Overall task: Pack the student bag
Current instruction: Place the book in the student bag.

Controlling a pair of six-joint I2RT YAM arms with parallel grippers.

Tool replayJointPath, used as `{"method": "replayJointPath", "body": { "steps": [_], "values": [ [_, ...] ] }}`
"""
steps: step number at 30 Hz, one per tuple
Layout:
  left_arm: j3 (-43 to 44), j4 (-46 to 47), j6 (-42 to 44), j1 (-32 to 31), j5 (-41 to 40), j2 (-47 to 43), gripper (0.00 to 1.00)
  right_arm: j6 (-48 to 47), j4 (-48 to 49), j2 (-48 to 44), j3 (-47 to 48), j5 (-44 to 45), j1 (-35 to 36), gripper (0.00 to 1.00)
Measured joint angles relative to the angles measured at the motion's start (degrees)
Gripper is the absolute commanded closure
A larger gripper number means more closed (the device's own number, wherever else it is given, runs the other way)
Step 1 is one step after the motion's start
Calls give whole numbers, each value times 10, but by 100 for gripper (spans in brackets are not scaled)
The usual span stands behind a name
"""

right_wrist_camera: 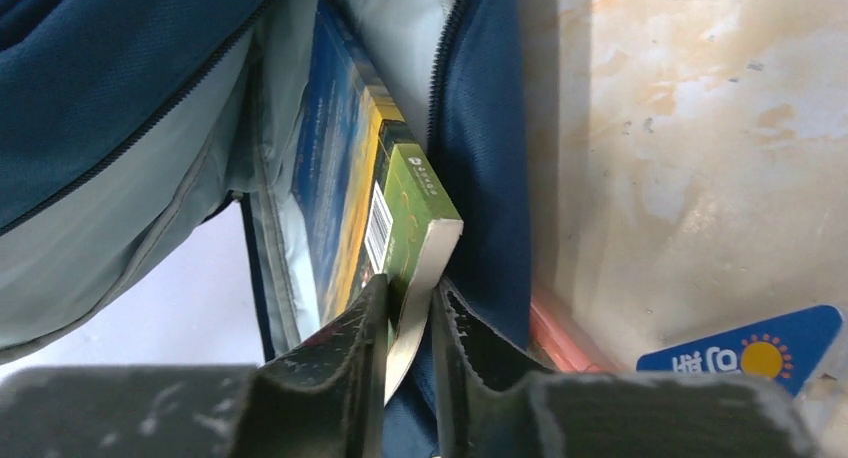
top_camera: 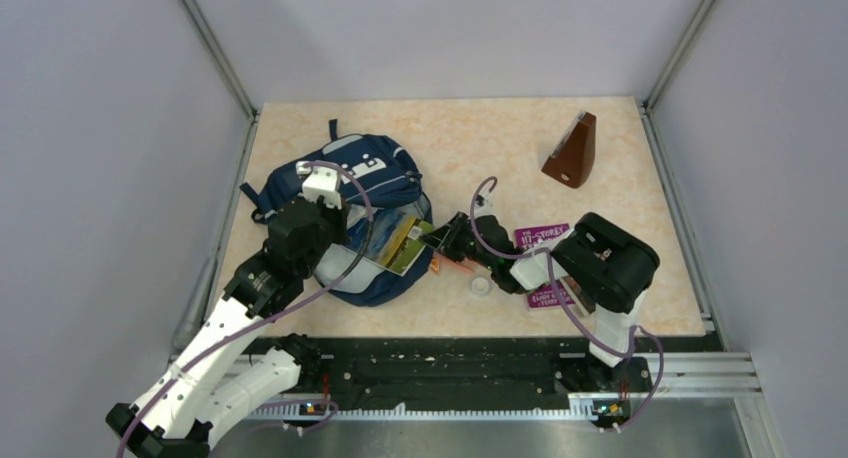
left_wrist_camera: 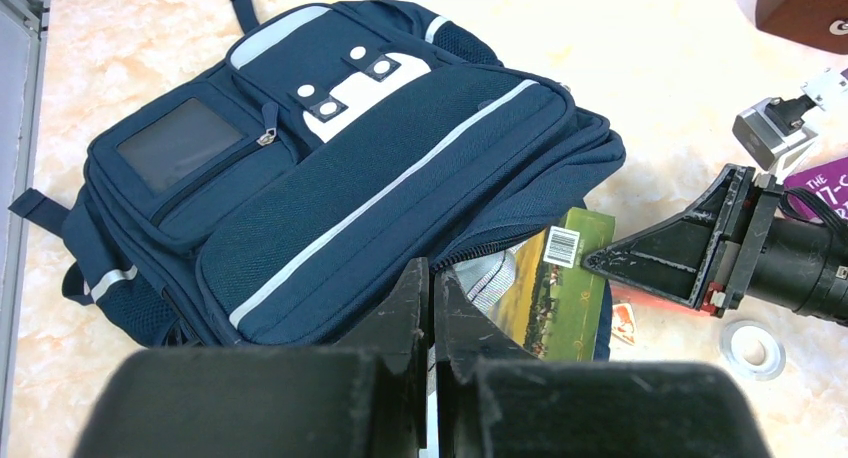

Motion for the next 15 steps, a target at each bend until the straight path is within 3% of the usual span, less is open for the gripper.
{"method": "replayJointPath", "body": {
  "steps": [4, 15],
  "values": [
    [0, 0, 0, 0, 0, 0, 100, 13, 27, 2, 0, 1, -2, 100],
    [0, 0, 0, 0, 0, 0, 100, 28, 88, -10, 0, 4, -2, 100]
  ]
}}
